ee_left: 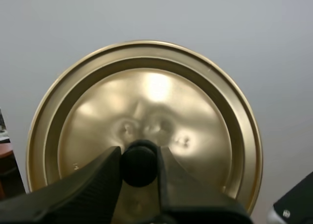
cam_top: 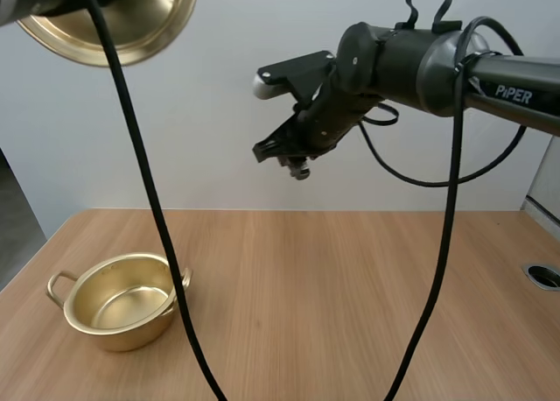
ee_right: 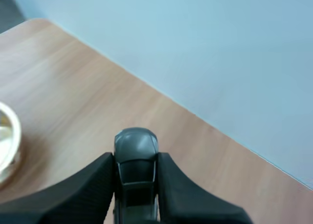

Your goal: Open the pot, put the car inside, and close it

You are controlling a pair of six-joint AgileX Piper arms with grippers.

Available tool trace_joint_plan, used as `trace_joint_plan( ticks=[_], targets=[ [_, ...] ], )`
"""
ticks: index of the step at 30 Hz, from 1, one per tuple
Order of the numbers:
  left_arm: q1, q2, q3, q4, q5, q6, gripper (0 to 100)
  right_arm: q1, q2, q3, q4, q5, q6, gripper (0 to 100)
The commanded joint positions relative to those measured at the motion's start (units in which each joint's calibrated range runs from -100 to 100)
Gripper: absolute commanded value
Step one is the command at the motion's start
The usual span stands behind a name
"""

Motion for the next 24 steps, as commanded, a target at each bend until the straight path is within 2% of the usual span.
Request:
trace_joint_plan(
  ticks=[1, 6, 12, 17, 24],
  targets=[
    [0.03, -2.17, 0.0, 0.03, -8.49, -0.41, 0, 5.19, 1.07, -0.03, 31.31, -0.33, -19.54, 0],
    [0.03, -6.38, 0.0, 0.03, -16.99, -3.01, 0, 11.11, 5.02, -0.03, 31.42, -4.71, -23.49, 0],
    [0.03, -8.42, 0.0, 3.54, -14.46, -2.91, 0, 16.74, 13.15, -0.14, 31.21, -13.44, -27.08, 0],
    [0.03, -9.08, 0.0, 4.9, -15.58, -2.91, 0, 18.75, 21.97, -2.87, 30.66, -14.62, -29.55, 0],
    [0.03, -9.21, 0.0, 7.44, -13.96, -2.91, 0, 18.83, 31.89, -8.6, 28.67, -15.83, -29.55, 0]
  ],
)
